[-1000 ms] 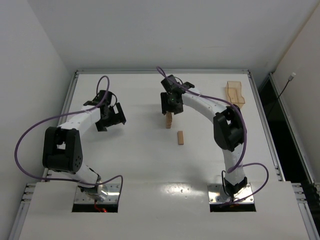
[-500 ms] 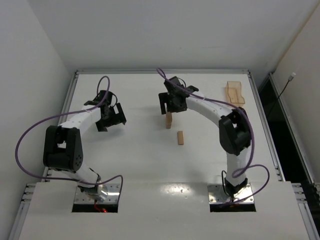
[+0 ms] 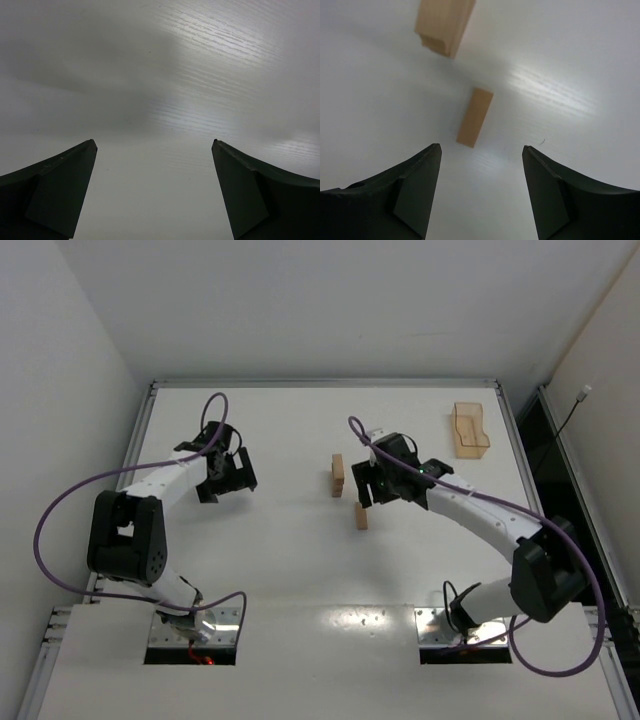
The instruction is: Build the wood block tower
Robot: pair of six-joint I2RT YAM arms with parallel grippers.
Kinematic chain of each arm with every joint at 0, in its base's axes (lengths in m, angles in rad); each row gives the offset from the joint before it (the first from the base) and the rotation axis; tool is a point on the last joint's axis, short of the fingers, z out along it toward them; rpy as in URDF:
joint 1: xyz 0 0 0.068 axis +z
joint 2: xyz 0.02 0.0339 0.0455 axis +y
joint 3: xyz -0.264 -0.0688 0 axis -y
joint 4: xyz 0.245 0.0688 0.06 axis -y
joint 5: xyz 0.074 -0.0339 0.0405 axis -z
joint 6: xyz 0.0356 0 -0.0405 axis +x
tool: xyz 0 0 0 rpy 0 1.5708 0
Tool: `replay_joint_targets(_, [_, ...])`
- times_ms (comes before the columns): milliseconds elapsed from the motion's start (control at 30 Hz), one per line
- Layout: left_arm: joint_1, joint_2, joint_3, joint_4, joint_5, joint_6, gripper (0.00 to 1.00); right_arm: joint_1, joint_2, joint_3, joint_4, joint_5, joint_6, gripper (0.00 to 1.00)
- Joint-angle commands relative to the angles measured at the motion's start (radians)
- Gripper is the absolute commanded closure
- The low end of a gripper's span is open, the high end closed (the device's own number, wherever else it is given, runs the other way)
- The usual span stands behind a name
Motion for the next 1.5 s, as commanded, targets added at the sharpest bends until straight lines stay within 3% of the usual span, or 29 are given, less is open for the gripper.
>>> replay_joint_targets(0, [-0.01, -0.021, 0.009, 0.003, -0.027, -0.003, 0.0, -0.017, -0.001, -0.055, -0.006, -0.049, 0.034, 0.37])
replay_joint_targets(300, [-0.01, -0.031, -0.011, 0.003, -0.027, -0.003, 0.0, -0.044, 0.142, -0.056, 0.033, -0.134, 0.146, 0.37])
replay_joint_targets(700, [-0.01, -0.051, -0.011, 0.003, -0.045, -0.003, 0.0, -0.024, 0.321, 0.087, 0.003, -0.062, 0.235, 0.43])
replay_joint_targets(1467, [-0.01, -0.014, 0.016, 0.003, -0.054, -0.003, 0.0, -0.004, 0.43, 0.13, -0.071, 0.007, 0.263, 0.52])
